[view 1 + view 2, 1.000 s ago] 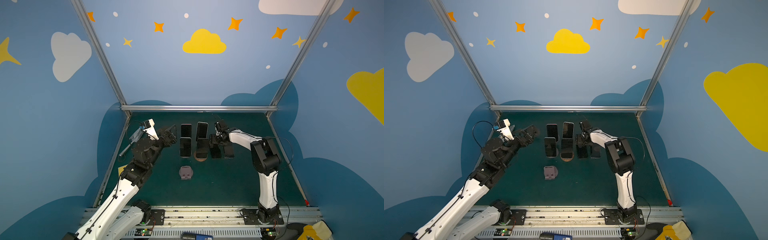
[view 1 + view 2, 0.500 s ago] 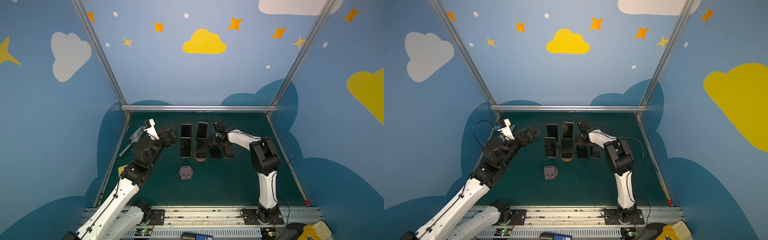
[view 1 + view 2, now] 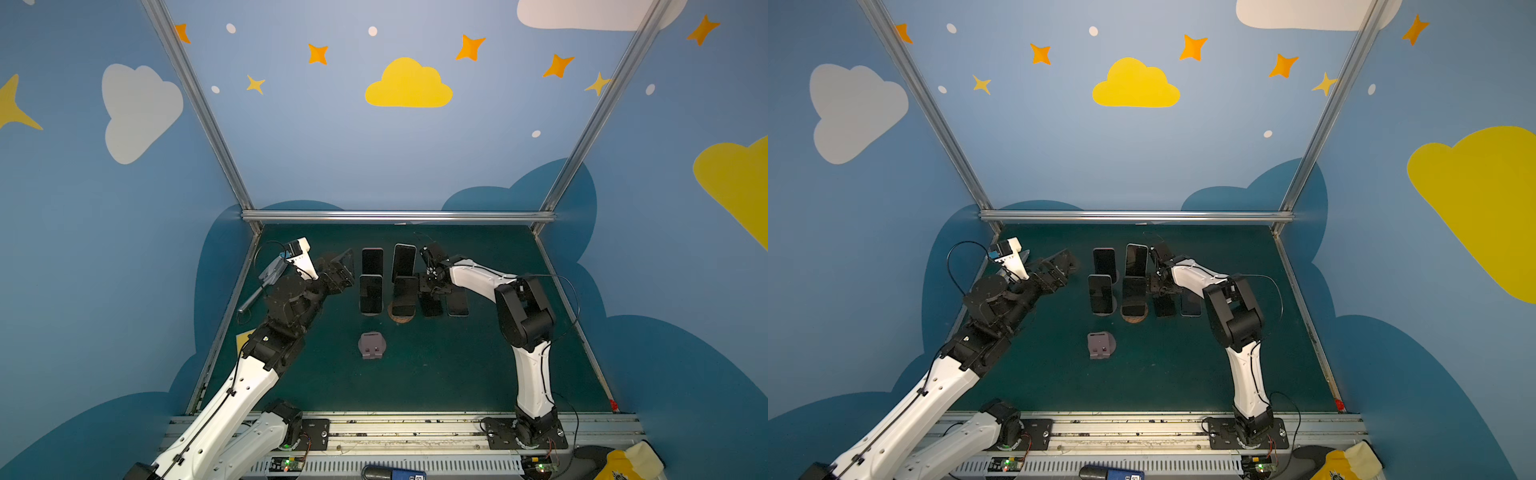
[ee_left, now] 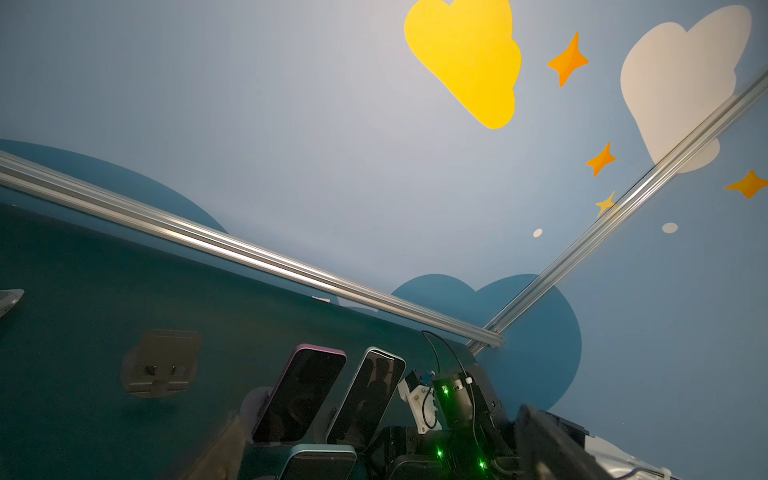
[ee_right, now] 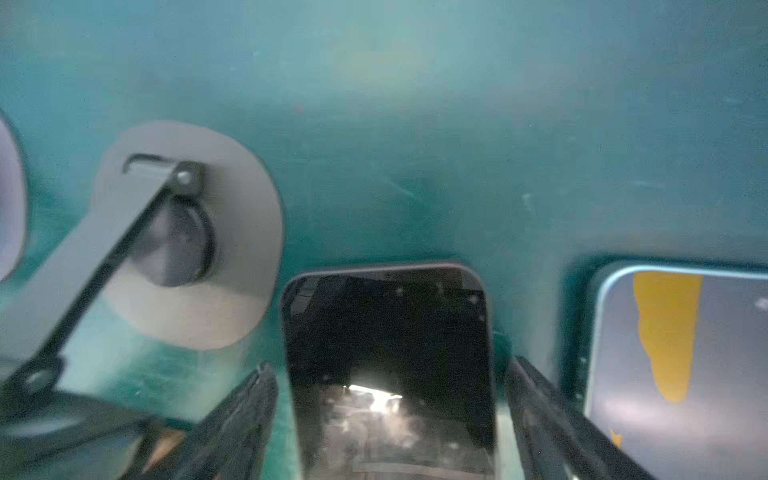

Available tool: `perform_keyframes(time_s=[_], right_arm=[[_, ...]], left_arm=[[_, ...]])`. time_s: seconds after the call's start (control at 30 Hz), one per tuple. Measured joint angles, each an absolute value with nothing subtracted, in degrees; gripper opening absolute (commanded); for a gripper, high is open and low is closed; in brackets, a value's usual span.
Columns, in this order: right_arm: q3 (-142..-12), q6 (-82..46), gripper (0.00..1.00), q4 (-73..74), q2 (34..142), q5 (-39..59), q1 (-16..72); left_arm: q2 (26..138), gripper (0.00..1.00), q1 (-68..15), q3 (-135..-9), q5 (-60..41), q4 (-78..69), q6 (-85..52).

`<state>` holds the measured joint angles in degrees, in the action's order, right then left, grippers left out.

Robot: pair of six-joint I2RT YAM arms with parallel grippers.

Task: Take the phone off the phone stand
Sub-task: 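Open the right gripper to release the dark phone on the table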

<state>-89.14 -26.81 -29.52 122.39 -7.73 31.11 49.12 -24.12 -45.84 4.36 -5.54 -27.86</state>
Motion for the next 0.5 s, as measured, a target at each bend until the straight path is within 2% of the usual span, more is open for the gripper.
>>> perform_keyframes(time_s=[0.5], right_arm=[[-91.8, -28.0, 0.85, -33.3, 124.2, -11.6, 30.9]], left_arm=[[49.1, 1.00, -24.1, -45.8, 4.3, -5.5, -27.9]])
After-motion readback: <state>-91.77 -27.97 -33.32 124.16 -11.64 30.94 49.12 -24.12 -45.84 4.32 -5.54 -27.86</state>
